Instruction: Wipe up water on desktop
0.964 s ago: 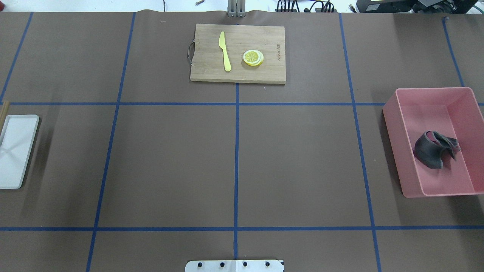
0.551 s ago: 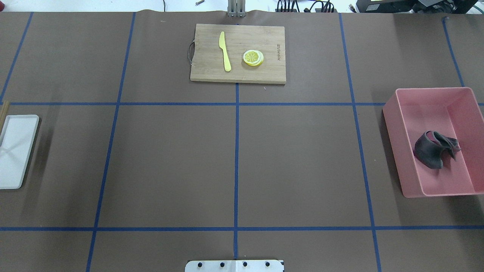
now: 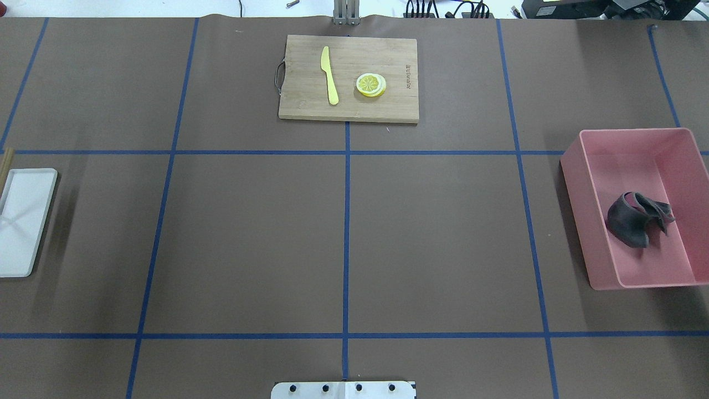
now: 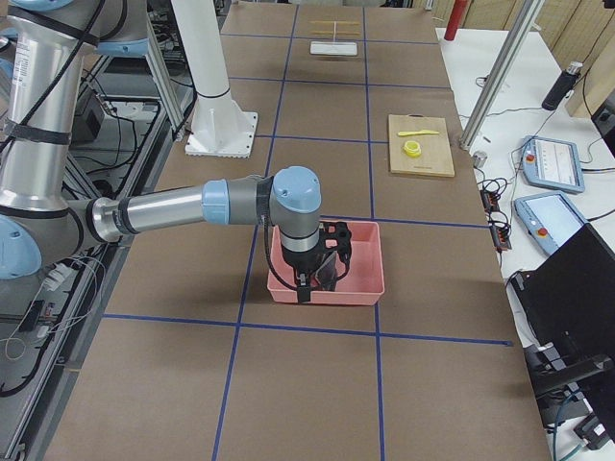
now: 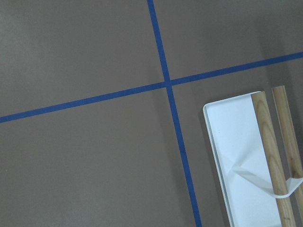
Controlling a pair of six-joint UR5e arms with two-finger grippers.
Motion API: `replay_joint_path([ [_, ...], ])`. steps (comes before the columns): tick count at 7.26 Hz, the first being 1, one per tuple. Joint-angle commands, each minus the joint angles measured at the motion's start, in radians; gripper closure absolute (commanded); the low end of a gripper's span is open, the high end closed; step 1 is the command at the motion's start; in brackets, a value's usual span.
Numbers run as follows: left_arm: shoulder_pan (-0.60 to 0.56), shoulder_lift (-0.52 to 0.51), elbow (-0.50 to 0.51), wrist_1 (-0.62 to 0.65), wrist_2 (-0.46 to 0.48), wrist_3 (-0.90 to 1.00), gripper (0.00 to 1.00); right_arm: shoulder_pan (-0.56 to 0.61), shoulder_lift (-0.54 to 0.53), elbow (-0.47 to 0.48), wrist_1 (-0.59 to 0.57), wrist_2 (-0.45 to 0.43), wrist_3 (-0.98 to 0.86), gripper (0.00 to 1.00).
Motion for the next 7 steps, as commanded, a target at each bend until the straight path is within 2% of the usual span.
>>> replay_joint_path([
  [1,0.0,0.012,-0.001,0.0,0.0,0.001,0.01,0.007,-0.002,0.003,0.0,-0.001,-0.004,0.0],
  [7,0.0,0.015,0.002,0.0,0.0,0.001,0.01,0.019,-0.007,0.003,0.0,0.002,-0.002,0.0],
])
